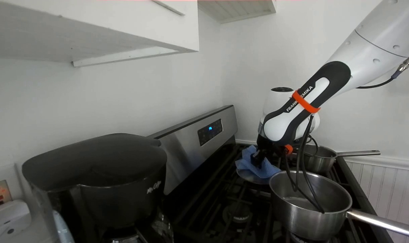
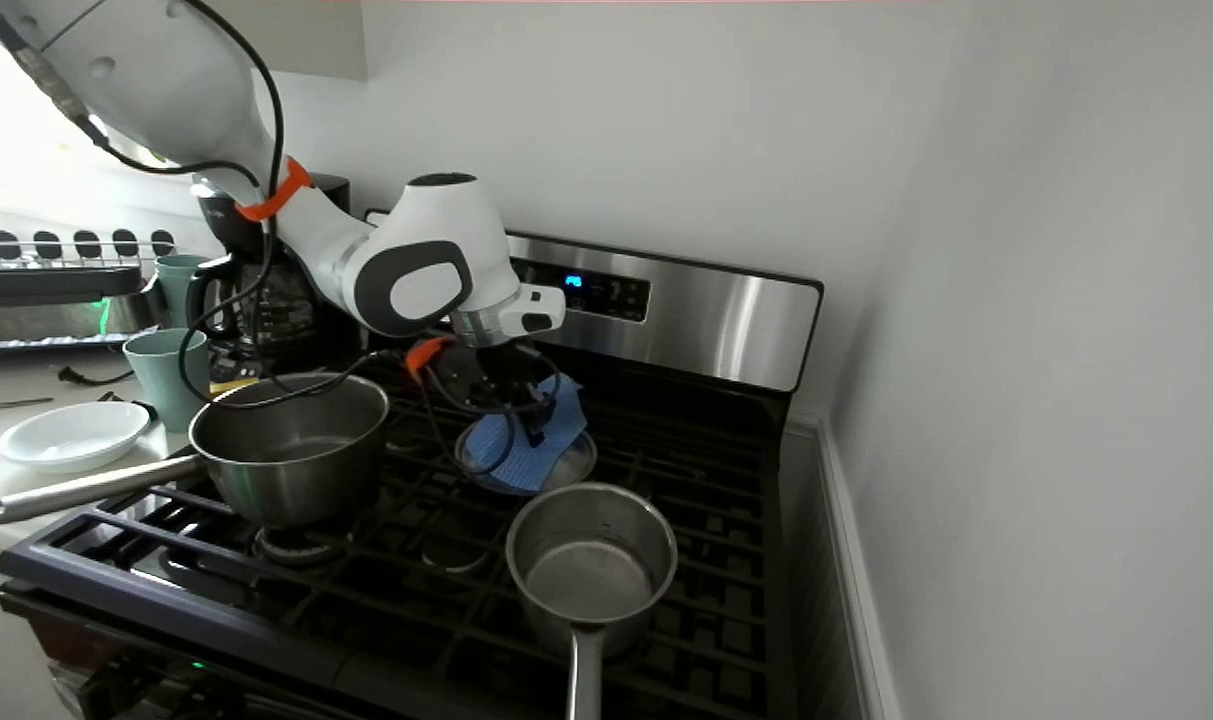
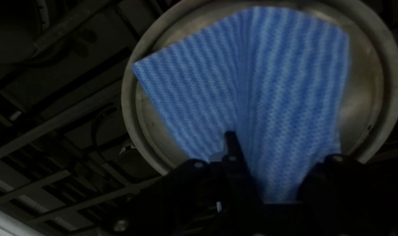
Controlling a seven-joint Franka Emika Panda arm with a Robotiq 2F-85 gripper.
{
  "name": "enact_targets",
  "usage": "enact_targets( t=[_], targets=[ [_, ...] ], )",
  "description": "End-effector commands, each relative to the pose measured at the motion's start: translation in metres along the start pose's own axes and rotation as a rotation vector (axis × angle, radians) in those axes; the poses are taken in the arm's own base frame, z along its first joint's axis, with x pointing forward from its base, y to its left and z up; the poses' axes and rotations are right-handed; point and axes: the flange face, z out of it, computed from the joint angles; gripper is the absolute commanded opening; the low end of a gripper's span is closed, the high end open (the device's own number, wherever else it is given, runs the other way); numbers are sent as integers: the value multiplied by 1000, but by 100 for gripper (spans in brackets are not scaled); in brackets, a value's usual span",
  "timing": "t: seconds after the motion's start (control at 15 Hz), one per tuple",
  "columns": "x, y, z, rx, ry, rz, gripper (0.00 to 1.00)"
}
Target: Put the blue fabric on top of the silver lid then use the fabric to put the lid on the stove
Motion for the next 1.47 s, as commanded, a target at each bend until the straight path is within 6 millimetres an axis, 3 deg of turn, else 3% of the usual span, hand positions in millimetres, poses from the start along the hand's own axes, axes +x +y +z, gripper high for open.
enact_targets(
  t=[0.0,0.53,0.8,1.4],
  targets=[
    [5,-1,-1,-30,10,2,47],
    [24,3,-37,-37,21,-1,99],
    [31,3,-59,-37,-12,-1,100],
    [47,18,-131,-65,-52,-32,100]
  ],
)
